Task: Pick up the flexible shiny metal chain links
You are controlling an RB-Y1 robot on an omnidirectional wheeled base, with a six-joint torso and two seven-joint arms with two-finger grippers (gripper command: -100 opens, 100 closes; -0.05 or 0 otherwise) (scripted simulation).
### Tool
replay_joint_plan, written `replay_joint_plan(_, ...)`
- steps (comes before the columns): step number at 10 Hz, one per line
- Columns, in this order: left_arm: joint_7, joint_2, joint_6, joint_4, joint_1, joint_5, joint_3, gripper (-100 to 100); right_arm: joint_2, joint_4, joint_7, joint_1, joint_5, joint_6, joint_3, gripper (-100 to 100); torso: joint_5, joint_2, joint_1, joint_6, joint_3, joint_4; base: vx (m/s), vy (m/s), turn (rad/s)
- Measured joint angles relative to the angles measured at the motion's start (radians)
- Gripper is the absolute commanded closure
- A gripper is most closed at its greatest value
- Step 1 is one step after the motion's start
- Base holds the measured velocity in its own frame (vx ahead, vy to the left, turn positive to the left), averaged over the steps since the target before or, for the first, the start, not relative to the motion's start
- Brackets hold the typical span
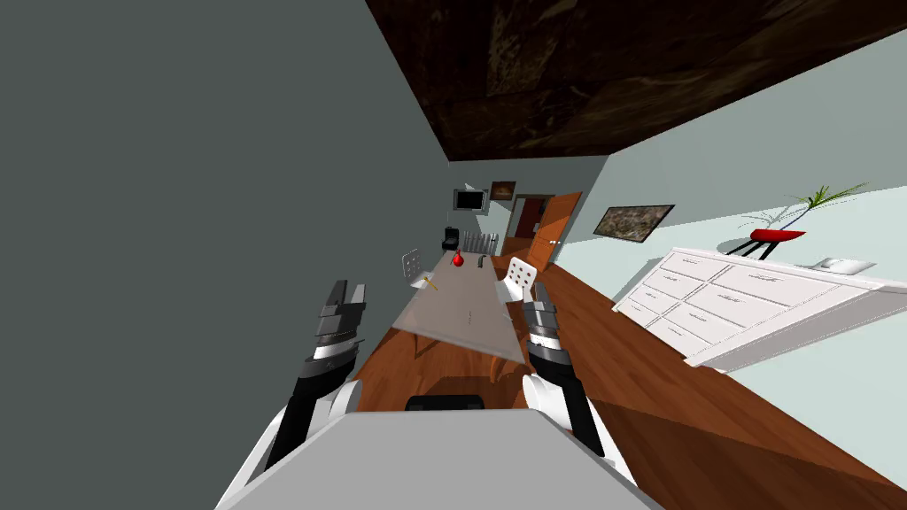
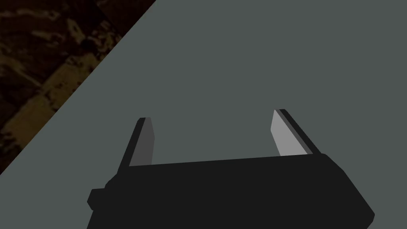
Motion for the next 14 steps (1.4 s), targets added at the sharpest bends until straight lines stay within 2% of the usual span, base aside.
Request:
replay_joint_plan(1,0.0,0.0,0.0,0.0,0.0,0.0,0.0,0,-0.018,0.006,0.003,0.002,-0.002,0.001,0.001,-100,0.0,0.001,-0.001,0.0,0.001,0.0,-0.048,-0.03,0.155)
replay_joint_plan(3,0.0,0.0,0.0,0.0,0.0,0.0,0.0,0,-0.059,0.041,0.01,-0.019,-0.014,0.011,-0.011,-100,-0.001,0.003,-0.003,0.0,0.002,0.001,-0.047,-0.037,0.185)
replay_joint_plan(8,0.0,0.0,0.0,0.0,0.0,0.0,0.0,0,-0.145,0.184,0.048,-0.093,-0.055,0.047,-0.036,-100,-0.001,0.003,-0.004,0.0,0.002,0.001,-0.054,-0.049,0.215)
replay_joint_plan(11,0.0,0.0,0.0,0.0,0.0,0.0,0.0,0,-0.185,0.267,0.063,-0.134,-0.083,0.072,-0.052,-100,-0.001,0.002,-0.003,-0.001,0.001,0.0,-0.037,-0.032,0.223)
replay_joint_plan(14,0.0,0.0,0.0,0.0,0.0,0.0,0.0,0,-0.2,0.341,0.086,-0.164,-0.099,0.095,-0.053,-100,-0.001,0.001,-0.002,0.001,0.001,0.0,-0.032,-0.021,0.188)
